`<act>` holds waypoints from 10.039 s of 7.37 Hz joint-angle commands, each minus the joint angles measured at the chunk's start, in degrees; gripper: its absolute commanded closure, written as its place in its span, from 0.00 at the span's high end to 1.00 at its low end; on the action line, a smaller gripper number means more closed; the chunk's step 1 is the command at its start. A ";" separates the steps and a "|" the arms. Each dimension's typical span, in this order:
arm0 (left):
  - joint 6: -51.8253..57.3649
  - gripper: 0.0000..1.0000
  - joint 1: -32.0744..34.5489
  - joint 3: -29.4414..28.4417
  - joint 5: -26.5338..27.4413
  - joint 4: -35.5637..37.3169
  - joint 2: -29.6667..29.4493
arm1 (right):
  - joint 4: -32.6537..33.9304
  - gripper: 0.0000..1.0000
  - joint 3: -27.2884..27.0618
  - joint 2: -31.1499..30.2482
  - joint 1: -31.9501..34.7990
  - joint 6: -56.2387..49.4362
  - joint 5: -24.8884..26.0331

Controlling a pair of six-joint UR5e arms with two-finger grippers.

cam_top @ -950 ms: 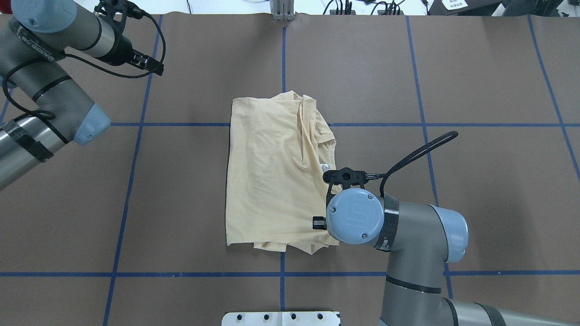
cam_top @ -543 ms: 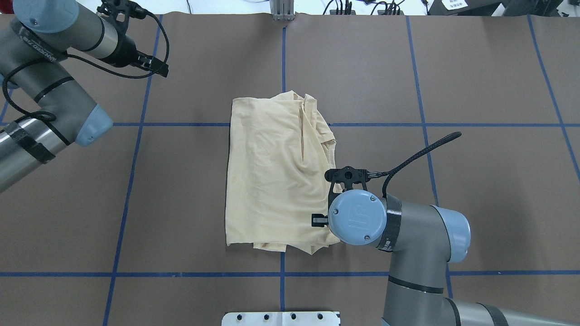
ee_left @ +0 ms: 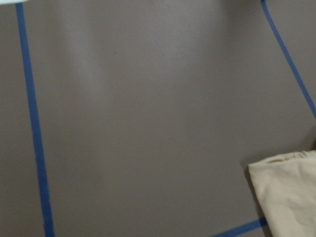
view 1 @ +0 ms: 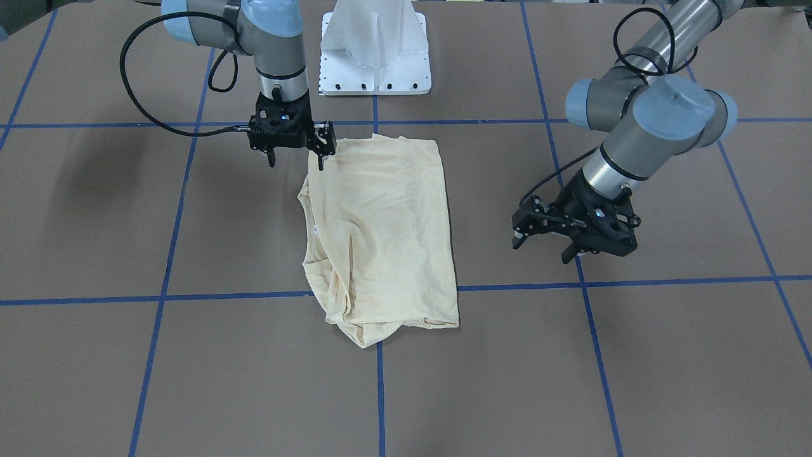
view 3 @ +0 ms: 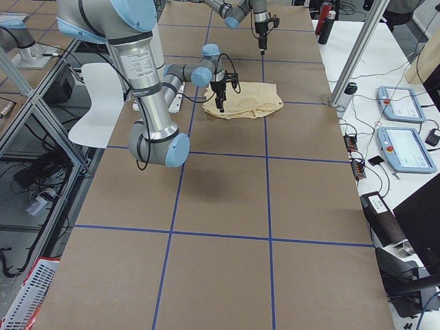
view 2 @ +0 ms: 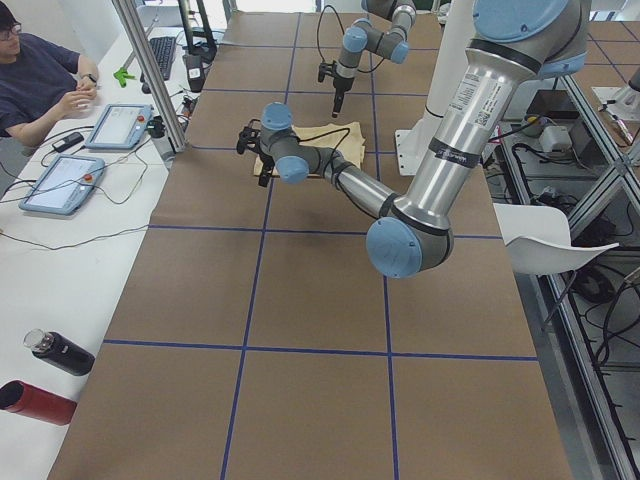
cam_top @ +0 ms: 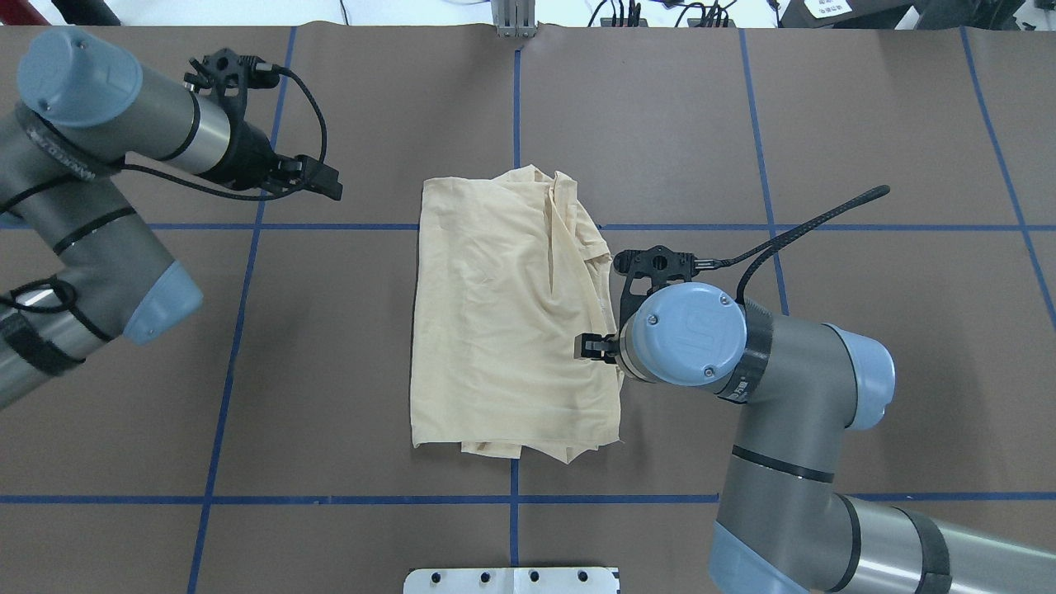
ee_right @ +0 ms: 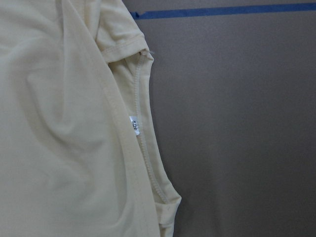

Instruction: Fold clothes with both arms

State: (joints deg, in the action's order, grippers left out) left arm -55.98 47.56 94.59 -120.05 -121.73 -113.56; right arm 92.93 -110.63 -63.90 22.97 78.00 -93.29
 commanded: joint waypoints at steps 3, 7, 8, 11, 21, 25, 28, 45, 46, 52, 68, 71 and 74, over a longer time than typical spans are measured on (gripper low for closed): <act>-27.64 1.00 -23.68 13.69 15.13 0.00 6.16 | -14.18 0.99 0.06 -8.26 2.95 -1.97 -3.64; -33.15 0.70 -30.77 10.01 18.97 0.17 5.38 | -14.18 0.99 0.15 -8.17 3.04 -1.97 -4.01; -33.15 0.66 -30.86 9.56 18.88 0.17 4.93 | -14.18 0.99 0.15 -8.17 3.04 -1.97 -4.01; -33.15 0.64 -30.95 9.38 18.71 0.26 4.58 | -14.18 0.99 0.15 -8.08 2.96 -1.97 -4.01; -34.11 0.00 -30.86 8.50 18.53 0.88 2.64 | -14.27 0.94 3.12 -5.73 1.03 7.64 -2.70; -34.11 0.00 -30.77 10.17 18.53 1.05 2.90 | -13.74 0.70 7.00 -2.37 -2.40 13.31 3.54; -34.11 0.00 -30.86 10.44 18.45 1.14 2.91 | -13.65 0.65 7.53 -2.46 -4.86 13.58 6.89; -34.20 0.00 -31.65 23.95 16.51 10.45 3.35 | -6.41 0.00 -6.82 -3.95 -6.70 12.70 3.91; -35.77 0.00 -33.57 27.45 16.51 12.89 3.70 | -0.96 0.00 -12.80 -4.74 -8.80 12.79 3.81; -34.65 0.00 -32.37 30.94 16.07 22.41 2.56 | 5.34 0.00 -10.78 -3.18 -8.05 12.44 4.78; -15.66 0.09 -14.87 -1.50 18.97 13.82 -10.98 | -4.16 0.59 13.24 7.74 4.27 3.21 4.16; -11.91 1.00 -10.93 -2.13 13.13 9.84 -10.28 | -3.64 1.00 13.07 10.36 9.52 0.58 -6.41; 6.80 1.00 -4.95 -0.28 7.20 9.84 -5.27 | -0.93 1.00 11.76 15.02 9.55 1.62 -7.79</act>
State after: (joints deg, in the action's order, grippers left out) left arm -55.40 40.68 93.87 -111.69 -111.76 -120.48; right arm 90.20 -98.06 -50.80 32.60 78.95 -100.57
